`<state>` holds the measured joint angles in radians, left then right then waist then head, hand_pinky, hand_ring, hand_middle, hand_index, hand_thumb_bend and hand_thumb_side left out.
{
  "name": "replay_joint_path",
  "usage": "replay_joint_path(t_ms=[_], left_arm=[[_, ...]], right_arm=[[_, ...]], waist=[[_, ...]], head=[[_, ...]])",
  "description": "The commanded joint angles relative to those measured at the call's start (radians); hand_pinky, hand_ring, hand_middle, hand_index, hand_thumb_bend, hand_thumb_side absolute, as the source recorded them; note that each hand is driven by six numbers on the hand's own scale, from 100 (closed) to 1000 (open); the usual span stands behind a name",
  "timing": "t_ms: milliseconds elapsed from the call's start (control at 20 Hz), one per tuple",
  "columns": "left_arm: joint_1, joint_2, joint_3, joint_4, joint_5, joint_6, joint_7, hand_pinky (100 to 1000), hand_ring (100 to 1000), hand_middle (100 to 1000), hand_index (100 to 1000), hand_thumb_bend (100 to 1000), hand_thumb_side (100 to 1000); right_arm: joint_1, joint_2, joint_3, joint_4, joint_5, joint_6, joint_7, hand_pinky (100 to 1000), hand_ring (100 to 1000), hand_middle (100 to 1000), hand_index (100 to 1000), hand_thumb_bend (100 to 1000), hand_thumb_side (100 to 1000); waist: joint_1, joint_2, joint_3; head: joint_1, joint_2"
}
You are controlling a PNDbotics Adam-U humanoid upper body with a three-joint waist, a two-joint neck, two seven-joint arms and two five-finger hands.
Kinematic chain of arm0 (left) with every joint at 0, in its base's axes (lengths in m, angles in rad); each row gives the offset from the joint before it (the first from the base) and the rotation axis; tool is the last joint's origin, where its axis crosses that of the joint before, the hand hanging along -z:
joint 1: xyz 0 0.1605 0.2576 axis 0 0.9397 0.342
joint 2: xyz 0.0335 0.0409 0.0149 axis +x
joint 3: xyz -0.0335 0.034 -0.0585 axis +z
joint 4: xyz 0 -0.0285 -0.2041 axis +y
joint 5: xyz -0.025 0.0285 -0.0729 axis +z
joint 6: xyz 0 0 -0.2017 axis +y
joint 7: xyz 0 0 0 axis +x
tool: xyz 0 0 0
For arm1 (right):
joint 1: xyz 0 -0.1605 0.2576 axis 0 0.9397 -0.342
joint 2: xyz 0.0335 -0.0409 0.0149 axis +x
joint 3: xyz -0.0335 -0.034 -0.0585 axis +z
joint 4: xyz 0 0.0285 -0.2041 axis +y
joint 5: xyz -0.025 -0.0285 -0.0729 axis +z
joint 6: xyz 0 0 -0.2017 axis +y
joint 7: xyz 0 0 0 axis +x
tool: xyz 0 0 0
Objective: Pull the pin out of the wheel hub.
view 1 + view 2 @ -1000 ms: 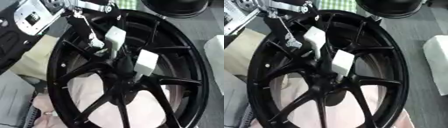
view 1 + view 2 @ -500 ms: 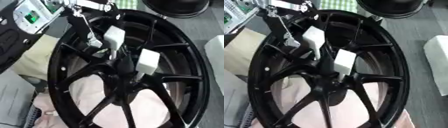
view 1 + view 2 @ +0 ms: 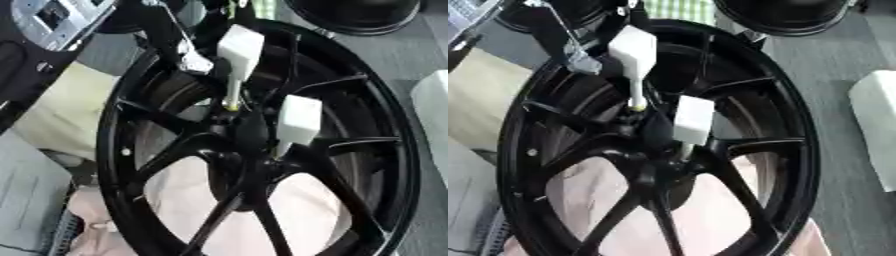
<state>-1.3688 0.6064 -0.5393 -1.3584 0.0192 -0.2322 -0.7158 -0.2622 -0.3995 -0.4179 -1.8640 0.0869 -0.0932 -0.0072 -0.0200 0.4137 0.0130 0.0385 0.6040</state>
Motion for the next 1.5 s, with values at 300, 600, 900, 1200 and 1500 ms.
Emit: replay_joint_path(t_ms=[300,600,900,1200,1500], left_arm=[[-0.009,0.089,0.144,-0.092,0.076,0.048,0.211,305,326,138,217,100,232],[0.167,0.308,0.299,-0.206,0.183,0.053,0.35,304,328,142,220,100,219],[0.512,0.515,0.509,-0.335,0.277,0.04,0.532,301,328,143,220,100,257],[0.74,0.56,0.627,-0.386,0.286,0.02,0.645,299,326,142,220,100,287],[0.85,0.463,0.707,-0.315,0.223,0.031,0.664,398,391,268,336,100,228]], right_arm=[[0.002,-0.031,-0.009,-0.015,-0.005,0.002,-0.008,657,574,545,624,340,280],[0.009,-0.047,-0.026,-0.022,-0.005,0.004,-0.03,658,575,546,626,337,270],[0.007,-0.053,-0.032,-0.032,-0.01,0.01,-0.043,658,576,547,627,336,264],[0.007,-0.053,-0.038,-0.036,-0.01,0.013,-0.053,658,576,547,627,335,262],[0.016,-0.051,-0.071,-0.047,-0.008,0.025,-0.088,658,577,548,628,331,254]], waist=[[-0.002,-0.035,0.006],[0.002,-0.04,0.015],[0.003,-0.045,0.018],[-0.002,-0.044,0.023],[-0.02,-0.042,0.085]], head=[[-0.004,0.006],[-0.028,0.044],[-0.039,0.062],[-0.038,0.065],[-0.072,0.073]])
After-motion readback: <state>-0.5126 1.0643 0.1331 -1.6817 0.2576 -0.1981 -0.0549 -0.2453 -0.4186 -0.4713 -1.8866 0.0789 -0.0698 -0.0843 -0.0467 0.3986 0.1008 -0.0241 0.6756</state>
